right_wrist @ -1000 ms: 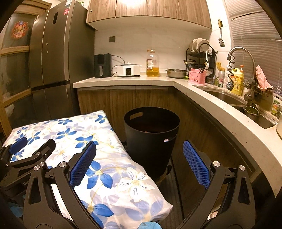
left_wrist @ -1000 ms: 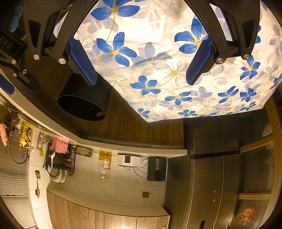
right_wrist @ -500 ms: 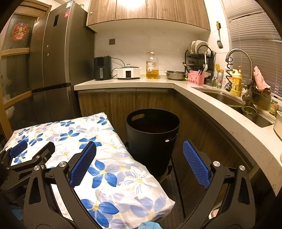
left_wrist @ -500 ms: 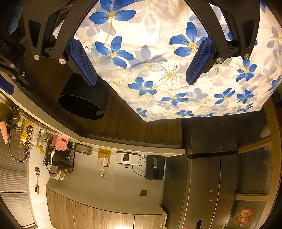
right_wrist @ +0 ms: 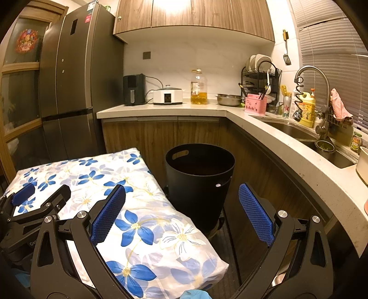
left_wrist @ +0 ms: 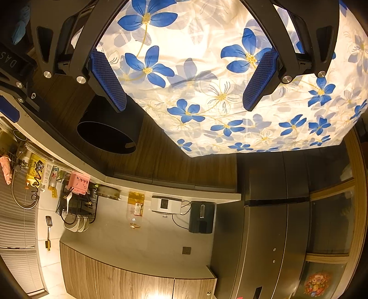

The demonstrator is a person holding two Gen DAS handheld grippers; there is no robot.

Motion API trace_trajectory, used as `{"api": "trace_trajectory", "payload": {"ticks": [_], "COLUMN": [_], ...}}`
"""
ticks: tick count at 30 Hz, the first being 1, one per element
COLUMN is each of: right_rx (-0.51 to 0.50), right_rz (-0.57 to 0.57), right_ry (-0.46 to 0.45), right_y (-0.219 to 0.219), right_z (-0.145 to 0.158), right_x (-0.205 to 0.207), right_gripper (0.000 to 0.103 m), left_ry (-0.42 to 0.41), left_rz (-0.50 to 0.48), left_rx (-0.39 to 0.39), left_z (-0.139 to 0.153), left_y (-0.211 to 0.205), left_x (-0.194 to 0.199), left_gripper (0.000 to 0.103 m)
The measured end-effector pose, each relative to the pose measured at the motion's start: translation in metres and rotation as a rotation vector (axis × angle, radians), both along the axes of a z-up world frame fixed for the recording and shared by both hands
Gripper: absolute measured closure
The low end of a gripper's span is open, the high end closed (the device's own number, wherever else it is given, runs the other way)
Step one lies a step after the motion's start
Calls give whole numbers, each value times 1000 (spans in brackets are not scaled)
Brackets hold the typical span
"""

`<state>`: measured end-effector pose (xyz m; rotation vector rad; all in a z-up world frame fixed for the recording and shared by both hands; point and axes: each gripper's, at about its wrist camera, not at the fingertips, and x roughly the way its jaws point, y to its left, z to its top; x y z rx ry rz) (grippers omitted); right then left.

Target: Collect trash

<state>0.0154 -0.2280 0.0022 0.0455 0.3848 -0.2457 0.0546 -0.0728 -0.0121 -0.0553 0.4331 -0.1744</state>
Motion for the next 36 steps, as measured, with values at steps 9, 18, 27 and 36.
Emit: {"api": "trace_trajectory", "payload": {"ticks": [9,18,27,36], "right_rx": [-1,2,0,0], "right_rz": [1,-1,-5,-5], "right_ry": [2,3,0,0], "right_y": [0,0,1,0], "right_z": [0,0,-1,-1], "right_x": [1,2,3,3], "right_gripper": [6,6,6,6], "left_ry": [1,0,1,2], "left_rz": [1,-1,-2,-3], "left_rx": [0,-2,-2,-2], "left_z": [0,1,2,2], "left_y": [0,-1,-3,-3], "left_x": [0,-1,-1,-1], "left_gripper": [6,6,6,6]}}
